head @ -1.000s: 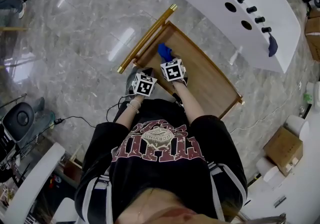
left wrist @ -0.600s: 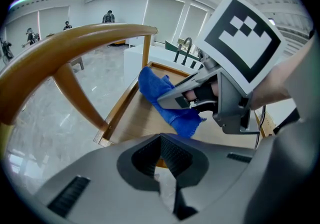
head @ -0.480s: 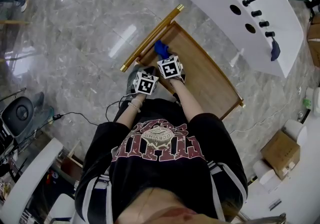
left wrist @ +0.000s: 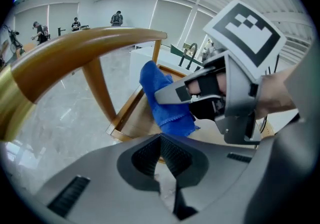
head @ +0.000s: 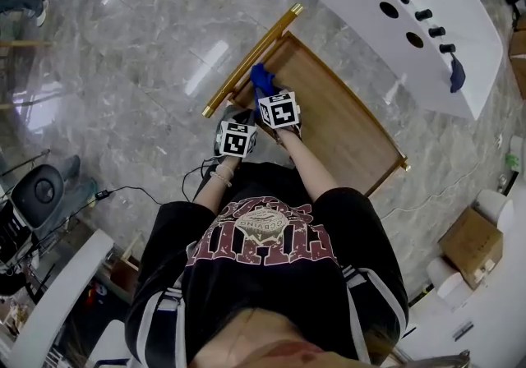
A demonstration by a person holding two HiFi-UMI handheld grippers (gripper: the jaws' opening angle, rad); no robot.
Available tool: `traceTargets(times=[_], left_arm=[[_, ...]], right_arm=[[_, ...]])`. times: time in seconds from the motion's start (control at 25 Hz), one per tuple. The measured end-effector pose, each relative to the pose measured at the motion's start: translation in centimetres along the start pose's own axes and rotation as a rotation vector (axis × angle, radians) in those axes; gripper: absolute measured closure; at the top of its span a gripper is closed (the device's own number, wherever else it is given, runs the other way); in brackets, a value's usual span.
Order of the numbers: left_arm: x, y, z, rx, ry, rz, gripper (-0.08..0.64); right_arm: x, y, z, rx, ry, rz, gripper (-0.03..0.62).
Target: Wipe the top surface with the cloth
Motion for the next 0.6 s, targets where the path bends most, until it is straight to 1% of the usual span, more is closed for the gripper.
traceTargets(times=[0.16,0.24,0.32,0.44,0.6], left_arm=[[0.1,-0.5,0.8,0.025,-0.008,-0.014,0.512],[0.1,-0.8,1.1,0.041,-0.015,-0.013,0.512],[0.1,-0.9,1.4,0.05,-0.025,-0.014,0.512],[0.1,-0.9,1.9,0.046,-0.018,-0.005,0.512],[0.0,-0.9,1.6,0.041,0.01,0.017,0.512]], right_arm=[[0.4,-0.4,2.3,0.072,0.132,-0.054,0.503],[0.1,-0.2,3.3,0.09,0.198,-0.066,0.504],[-0.4,0.0,3.8,0.095,0.232,-0.07,0.503],[-0.7,0.7,3.8,0.066,0.227,-0.041,0.503],[-0.8,1.6,3.5,0.041,0.166,-0.01,0.503]])
Point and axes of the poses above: the fingertips, and each gripper's own axes: y forward along the fingers, z to its left, x out of its top, the point moved 8 cm from there along -y, backward along the fingers, and after that the axes turned 10 degrees about -y, right-handed, at the moved point
